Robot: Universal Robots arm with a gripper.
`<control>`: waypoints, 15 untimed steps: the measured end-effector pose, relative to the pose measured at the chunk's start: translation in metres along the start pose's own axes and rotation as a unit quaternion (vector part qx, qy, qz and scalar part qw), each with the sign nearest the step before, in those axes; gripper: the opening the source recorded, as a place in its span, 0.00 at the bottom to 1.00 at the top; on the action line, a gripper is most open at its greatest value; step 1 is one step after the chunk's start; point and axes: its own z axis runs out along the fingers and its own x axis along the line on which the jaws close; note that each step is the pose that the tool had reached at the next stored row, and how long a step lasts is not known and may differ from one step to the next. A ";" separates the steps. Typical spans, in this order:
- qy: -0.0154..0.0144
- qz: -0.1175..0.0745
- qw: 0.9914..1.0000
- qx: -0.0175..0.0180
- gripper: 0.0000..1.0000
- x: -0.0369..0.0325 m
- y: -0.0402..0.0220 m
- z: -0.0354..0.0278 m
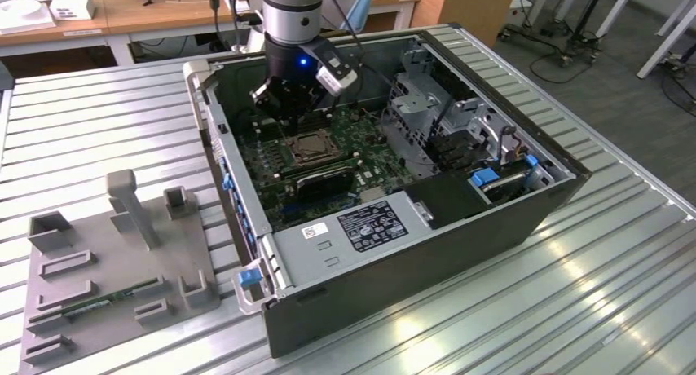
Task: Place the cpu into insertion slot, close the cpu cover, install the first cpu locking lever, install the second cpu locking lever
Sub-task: 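Install the first cpu locking lever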
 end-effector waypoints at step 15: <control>-0.001 0.000 1.000 0.000 0.11 0.0037 0.0002 0.0001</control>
